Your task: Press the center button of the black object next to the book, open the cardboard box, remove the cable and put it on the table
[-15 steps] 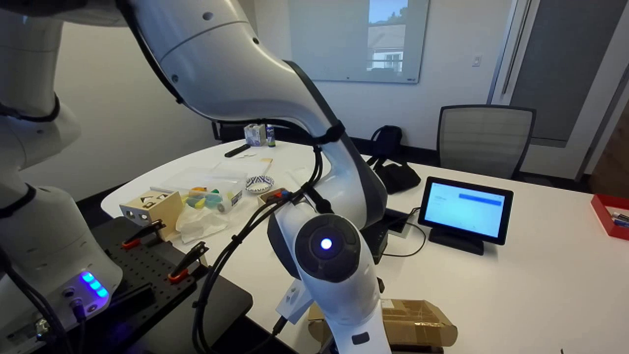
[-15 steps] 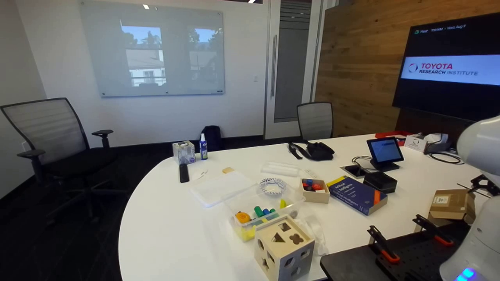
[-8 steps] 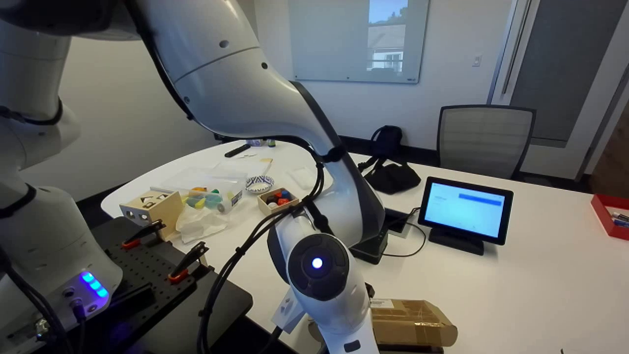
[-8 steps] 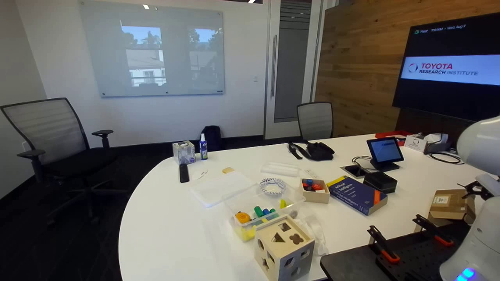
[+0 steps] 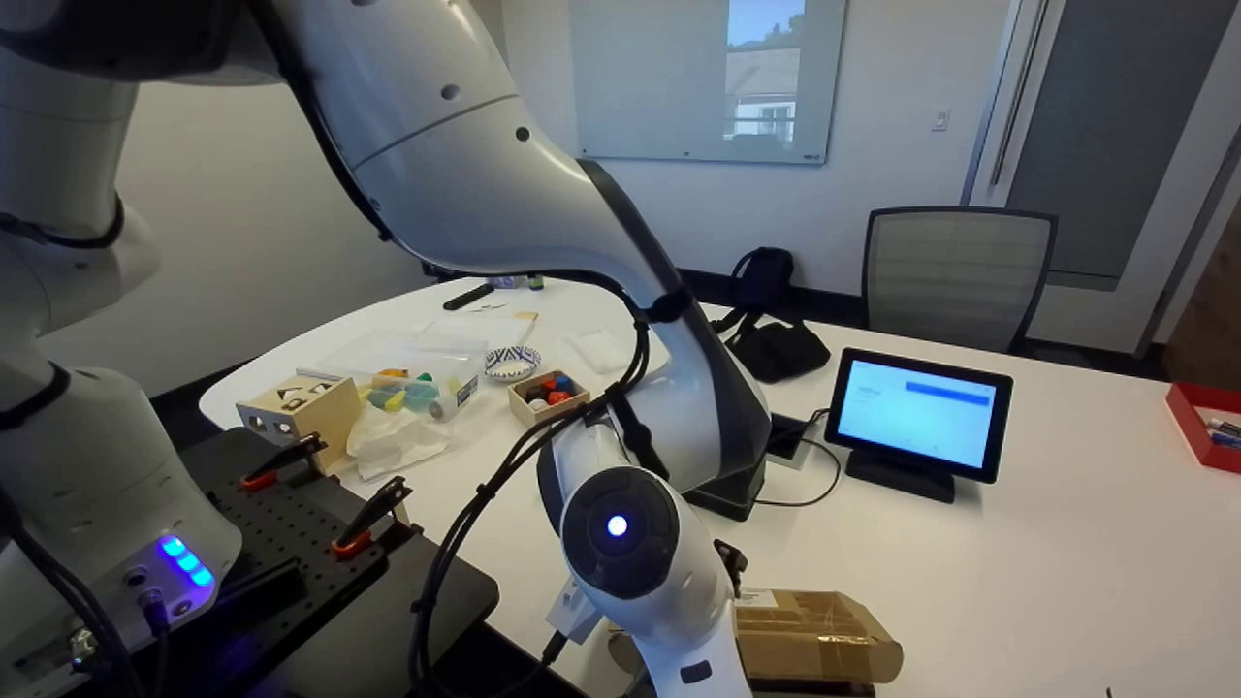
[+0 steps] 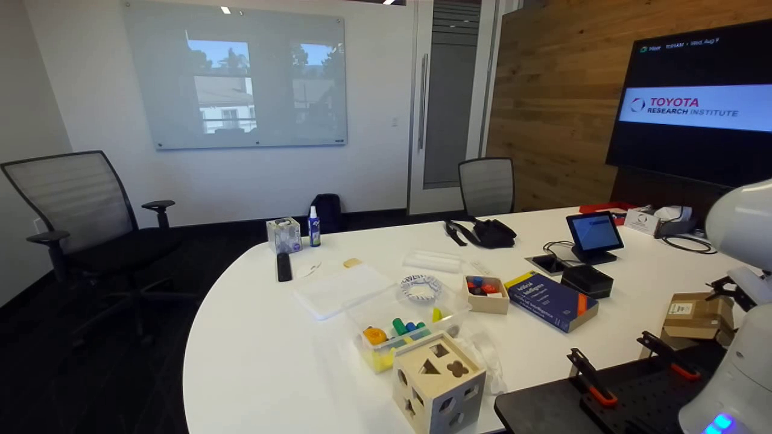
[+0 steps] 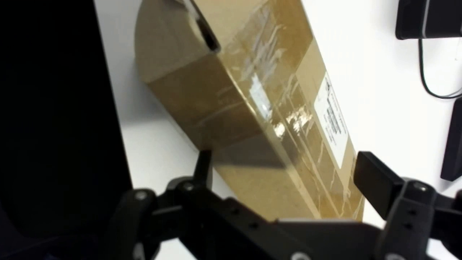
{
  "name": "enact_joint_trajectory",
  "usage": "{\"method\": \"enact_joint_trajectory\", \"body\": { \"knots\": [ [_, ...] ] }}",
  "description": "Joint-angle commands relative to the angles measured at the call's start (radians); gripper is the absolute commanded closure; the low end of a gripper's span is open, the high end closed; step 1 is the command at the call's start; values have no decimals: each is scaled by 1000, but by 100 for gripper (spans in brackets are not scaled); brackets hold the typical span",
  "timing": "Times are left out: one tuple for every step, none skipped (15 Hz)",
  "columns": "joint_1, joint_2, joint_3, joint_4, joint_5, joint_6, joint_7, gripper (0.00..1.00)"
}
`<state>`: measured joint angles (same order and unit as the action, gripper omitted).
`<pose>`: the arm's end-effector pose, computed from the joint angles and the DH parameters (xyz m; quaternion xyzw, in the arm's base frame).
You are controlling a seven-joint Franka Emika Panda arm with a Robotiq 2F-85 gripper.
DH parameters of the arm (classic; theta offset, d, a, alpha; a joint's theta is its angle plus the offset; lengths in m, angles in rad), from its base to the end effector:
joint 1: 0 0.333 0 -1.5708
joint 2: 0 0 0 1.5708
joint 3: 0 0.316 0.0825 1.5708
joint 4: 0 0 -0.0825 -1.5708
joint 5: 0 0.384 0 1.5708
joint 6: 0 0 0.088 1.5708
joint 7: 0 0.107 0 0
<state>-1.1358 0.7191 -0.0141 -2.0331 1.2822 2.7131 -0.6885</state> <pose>0.1942 -0.5186 0.0728 -0.6569 0.7166 -0.1779 0.1527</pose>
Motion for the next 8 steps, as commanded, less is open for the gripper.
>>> {"method": "enact_joint_trajectory", "body": {
  "knots": [
    [-34, -21, 39, 2, 60, -35, -45, 0],
    [13, -17, -5, 10, 96, -62, -54, 0],
    [18, -15, -9, 13, 114, -72, -63, 0],
    [28, -12, -21, 15, 134, -83, -76, 0],
    [41, -10, -34, 15, 153, -91, -91, 0],
    [56, -10, -51, 13, 163, -100, -97, 0],
    [71, -10, -69, 11, 171, -104, -100, 0],
    [88, -13, -88, 9, 173, -100, -99, 0]
  ]
}}
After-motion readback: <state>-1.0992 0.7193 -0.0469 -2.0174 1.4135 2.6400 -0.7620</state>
